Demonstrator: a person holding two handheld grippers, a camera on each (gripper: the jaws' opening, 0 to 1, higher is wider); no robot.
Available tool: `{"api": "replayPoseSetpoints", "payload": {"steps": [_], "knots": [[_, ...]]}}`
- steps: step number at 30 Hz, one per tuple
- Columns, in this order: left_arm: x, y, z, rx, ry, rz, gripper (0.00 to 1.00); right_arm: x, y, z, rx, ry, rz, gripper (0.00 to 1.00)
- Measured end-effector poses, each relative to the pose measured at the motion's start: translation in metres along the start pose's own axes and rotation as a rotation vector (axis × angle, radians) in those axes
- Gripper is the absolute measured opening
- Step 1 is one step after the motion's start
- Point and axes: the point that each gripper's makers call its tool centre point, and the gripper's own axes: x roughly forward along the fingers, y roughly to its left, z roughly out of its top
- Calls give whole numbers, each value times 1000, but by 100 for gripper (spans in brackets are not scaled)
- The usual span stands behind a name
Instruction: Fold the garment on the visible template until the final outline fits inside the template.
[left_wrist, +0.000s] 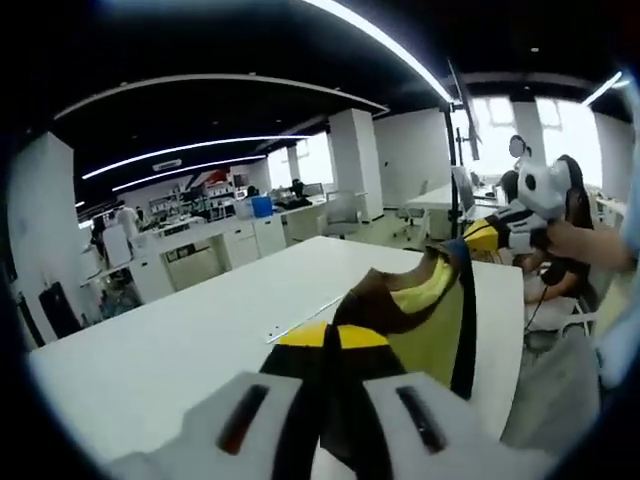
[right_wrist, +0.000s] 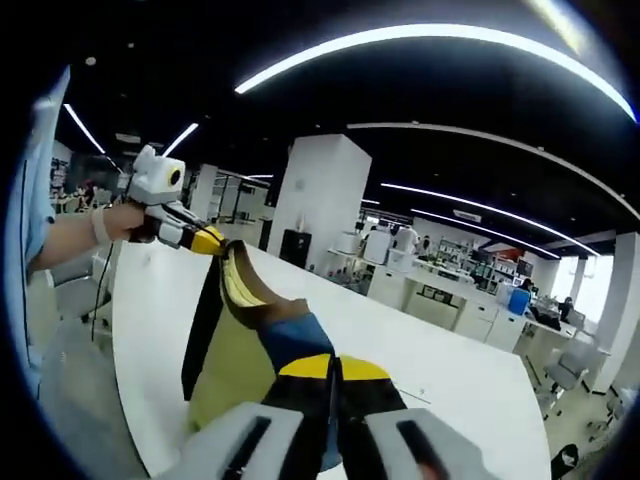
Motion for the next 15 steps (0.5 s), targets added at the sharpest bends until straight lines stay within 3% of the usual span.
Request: {"api": "replayPoseSetpoints", "payload": {"steps": [5, 7, 15], "knots": [[35, 16, -24, -12, 19, 8, 0, 30, -17, -27, 34, 48, 3, 0], [55, 27, -45, -16, 58, 28, 0, 45, -24, -41, 42, 72, 3, 0], [107, 49, -100, -93, 132, 36, 0, 109, -47, -92, 39, 170, 39, 0]]}}
